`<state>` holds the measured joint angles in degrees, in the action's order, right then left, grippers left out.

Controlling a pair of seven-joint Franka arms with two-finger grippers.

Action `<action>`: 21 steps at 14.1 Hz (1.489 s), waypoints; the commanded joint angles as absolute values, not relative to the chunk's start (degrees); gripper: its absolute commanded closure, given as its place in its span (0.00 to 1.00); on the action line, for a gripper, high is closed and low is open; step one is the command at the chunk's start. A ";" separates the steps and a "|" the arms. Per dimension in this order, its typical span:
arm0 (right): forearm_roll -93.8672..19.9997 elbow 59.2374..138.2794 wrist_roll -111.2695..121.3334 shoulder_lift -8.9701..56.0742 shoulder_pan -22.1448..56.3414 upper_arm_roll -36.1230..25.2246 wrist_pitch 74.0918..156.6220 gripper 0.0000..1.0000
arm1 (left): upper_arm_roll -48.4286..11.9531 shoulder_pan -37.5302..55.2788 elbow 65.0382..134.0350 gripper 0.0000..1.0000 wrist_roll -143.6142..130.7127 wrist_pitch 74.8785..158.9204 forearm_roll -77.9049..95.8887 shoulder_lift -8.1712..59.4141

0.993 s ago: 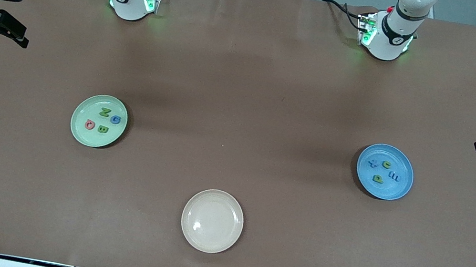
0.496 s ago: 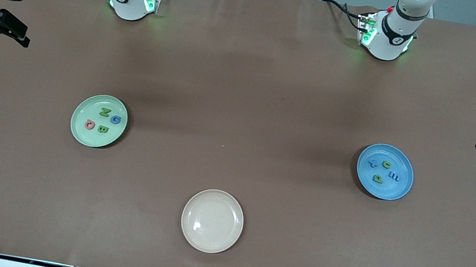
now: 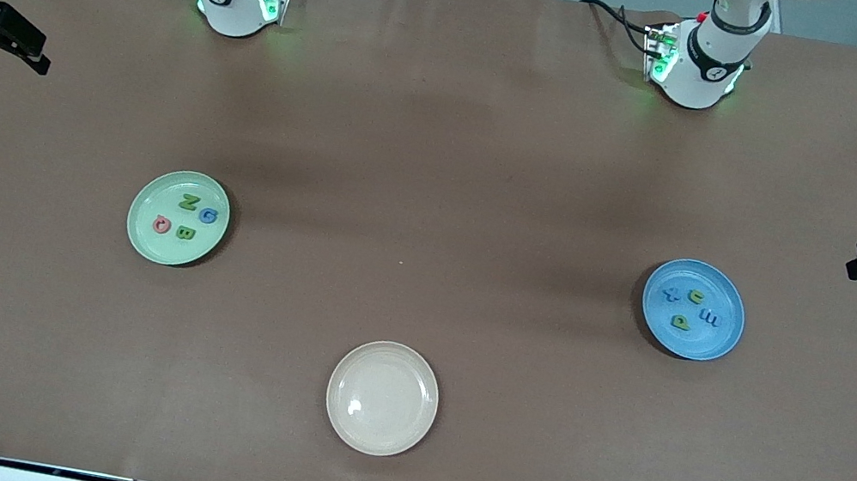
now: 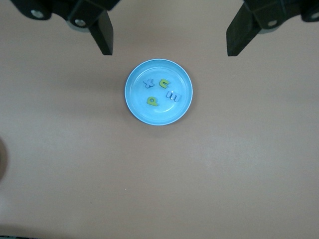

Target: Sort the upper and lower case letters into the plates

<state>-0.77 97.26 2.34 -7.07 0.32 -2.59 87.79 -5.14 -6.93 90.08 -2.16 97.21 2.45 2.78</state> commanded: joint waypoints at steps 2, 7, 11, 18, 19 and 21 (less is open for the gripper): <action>-0.62 98.70 2.72 -8.44 0.88 -2.81 87.89 0.00 | -1.32 -2.73 88.95 0.00 -2.29 95.19 1.76 2.81; -0.62 99.05 2.72 -8.26 0.70 -3.08 87.89 0.00 | -1.50 -3.16 88.51 0.00 -2.29 95.19 1.67 2.72; -0.62 99.05 2.72 -8.26 0.79 -2.99 88.07 0.00 | -1.58 -3.25 88.51 0.00 -1.58 95.19 1.76 2.72; -0.62 99.05 2.64 -8.17 0.97 -2.99 88.33 0.00 | -1.93 -3.08 87.63 0.00 -2.29 95.19 1.76 2.90; -0.62 99.05 2.64 -8.17 0.97 -2.99 88.33 0.00 | -1.93 -3.25 87.63 0.00 -2.29 95.19 1.84 2.90; -0.62 99.05 2.64 -8.17 0.97 -2.90 88.33 0.00 | -1.85 -3.16 87.71 0.00 -2.29 95.19 1.93 2.99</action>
